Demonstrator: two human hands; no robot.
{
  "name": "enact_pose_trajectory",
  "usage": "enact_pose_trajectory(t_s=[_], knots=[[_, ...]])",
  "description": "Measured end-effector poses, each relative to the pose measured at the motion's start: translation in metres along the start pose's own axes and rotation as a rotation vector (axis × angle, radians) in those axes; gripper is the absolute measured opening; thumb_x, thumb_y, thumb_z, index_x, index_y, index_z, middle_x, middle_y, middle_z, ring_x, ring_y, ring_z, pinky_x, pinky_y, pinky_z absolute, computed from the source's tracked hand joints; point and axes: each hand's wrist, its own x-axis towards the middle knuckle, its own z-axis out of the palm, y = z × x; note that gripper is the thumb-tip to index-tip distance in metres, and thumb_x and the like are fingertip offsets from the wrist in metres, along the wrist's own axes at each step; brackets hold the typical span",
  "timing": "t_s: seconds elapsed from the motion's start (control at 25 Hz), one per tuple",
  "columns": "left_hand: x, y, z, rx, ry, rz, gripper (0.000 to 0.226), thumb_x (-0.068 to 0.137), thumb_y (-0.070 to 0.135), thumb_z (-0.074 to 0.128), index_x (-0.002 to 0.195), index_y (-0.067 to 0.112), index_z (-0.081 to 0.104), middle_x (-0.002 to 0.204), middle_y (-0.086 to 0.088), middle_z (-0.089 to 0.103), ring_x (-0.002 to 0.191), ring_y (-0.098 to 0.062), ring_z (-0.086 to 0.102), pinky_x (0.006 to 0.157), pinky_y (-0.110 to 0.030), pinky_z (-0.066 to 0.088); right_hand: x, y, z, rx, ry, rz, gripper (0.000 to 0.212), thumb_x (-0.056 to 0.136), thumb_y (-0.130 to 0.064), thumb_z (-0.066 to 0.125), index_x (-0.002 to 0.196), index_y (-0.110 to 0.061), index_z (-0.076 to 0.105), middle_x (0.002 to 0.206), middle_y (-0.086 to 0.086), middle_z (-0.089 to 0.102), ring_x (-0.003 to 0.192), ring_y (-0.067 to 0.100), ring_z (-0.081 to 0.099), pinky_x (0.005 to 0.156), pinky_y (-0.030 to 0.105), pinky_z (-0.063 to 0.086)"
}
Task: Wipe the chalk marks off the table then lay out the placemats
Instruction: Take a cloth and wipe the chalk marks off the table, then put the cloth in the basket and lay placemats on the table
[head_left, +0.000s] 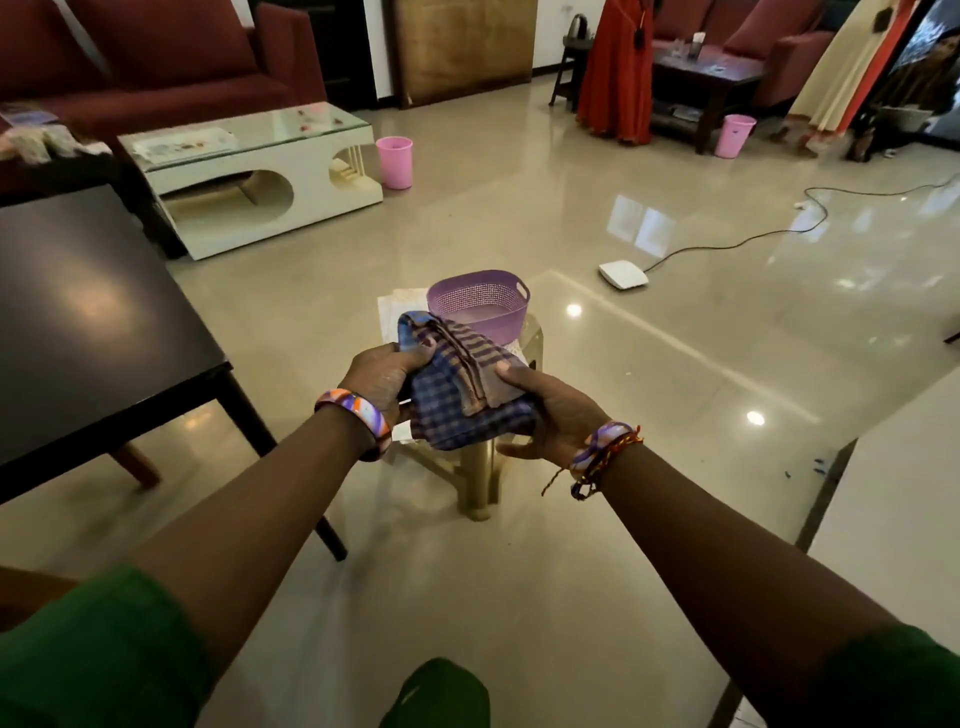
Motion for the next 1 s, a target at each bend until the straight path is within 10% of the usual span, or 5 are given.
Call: enact_pose_trajectory(t_s=[0.32, 0.6, 1.0], knots=[[0.227, 0.006, 0.045, -0.079, 0.088, -0.198, 0.006, 0.088, 0.001, 0.057, 0.092, -0.001, 0.061, 0.096, -0.016, 0.063, 0.072, -0.026, 0.059, 0.085, -0.044, 0.049, 0.206, -0.078, -0.049, 0.153, 0.214, 0.012, 0.016, 0.083, -0.002, 0.062, 0.098, -0.009, 0.061, 0.094, 0.014, 0.065, 0.086, 0.028, 0.062, 0.077, 0.043, 0.053], [0.398, 0.02, 0.086, 0.08, 0.063, -0.394, 0.033, 0.088, 0.006, 0.059, 0.118, -0.008, 0.056, 0.116, -0.021, 0.061, 0.092, -0.027, 0.058, 0.089, -0.039, 0.048, 0.365, -0.142, -0.09, -0.23, 0.46, -0.02, 0.039, 0.085, 0.008, 0.055, 0.115, -0.016, 0.057, 0.106, 0.007, 0.053, 0.1, 0.029, 0.053, 0.092, 0.05, 0.05], [0.474, 0.012, 0.075, 0.169, 0.058, -0.31, 0.021, 0.091, 0.004, 0.054, 0.071, 0.008, 0.06, 0.073, -0.005, 0.057, 0.067, -0.014, 0.052, 0.058, -0.02, 0.044, 0.457, -0.142, -0.097, -0.808, 0.387, -0.032, 0.031, 0.093, -0.014, 0.051, 0.123, -0.014, 0.056, 0.122, 0.01, 0.061, 0.112, 0.027, 0.056, 0.1, 0.041, 0.046]])
